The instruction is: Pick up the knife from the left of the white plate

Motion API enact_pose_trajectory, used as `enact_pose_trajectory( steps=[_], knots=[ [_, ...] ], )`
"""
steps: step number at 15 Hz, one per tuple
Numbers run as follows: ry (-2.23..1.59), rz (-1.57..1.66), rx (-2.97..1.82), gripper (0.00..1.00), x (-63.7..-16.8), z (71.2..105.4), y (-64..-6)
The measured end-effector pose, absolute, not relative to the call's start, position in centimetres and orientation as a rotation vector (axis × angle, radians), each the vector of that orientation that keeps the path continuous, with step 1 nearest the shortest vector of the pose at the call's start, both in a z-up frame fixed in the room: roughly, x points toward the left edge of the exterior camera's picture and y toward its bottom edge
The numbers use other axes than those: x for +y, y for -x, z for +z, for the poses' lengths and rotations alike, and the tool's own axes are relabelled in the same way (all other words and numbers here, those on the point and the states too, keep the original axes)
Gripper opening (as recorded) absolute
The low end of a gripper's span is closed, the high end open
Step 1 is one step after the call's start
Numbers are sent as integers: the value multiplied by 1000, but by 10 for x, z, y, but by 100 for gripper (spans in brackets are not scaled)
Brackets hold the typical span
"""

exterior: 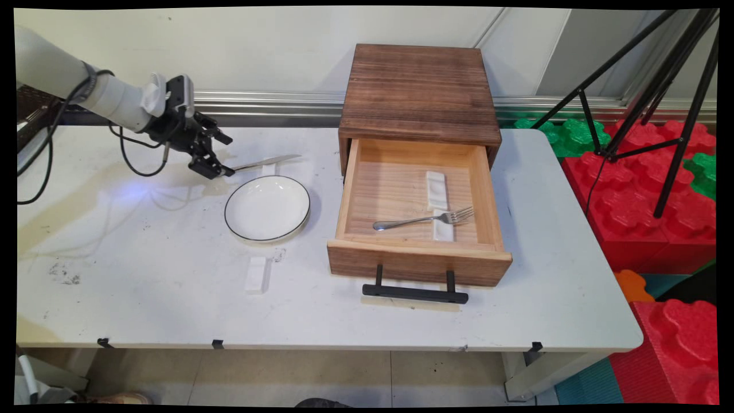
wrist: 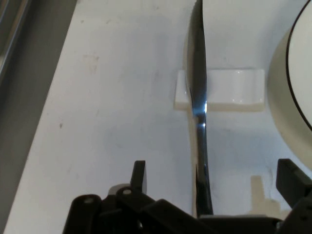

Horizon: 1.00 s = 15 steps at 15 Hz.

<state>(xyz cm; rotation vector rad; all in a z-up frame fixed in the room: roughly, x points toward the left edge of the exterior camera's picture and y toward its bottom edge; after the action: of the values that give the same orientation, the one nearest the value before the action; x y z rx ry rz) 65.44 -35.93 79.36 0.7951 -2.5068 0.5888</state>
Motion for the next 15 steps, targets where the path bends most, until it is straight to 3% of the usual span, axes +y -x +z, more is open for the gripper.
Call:
enact_pose_trajectory(
  steps=[12,13,15],
  knots=[
    [-798,526,-2504,100,-387,769,-646],
    [-797,525,-2503,0,-389,768,-646],
    [-794,523,-2503,0,-393,766,-645]
  ],
)
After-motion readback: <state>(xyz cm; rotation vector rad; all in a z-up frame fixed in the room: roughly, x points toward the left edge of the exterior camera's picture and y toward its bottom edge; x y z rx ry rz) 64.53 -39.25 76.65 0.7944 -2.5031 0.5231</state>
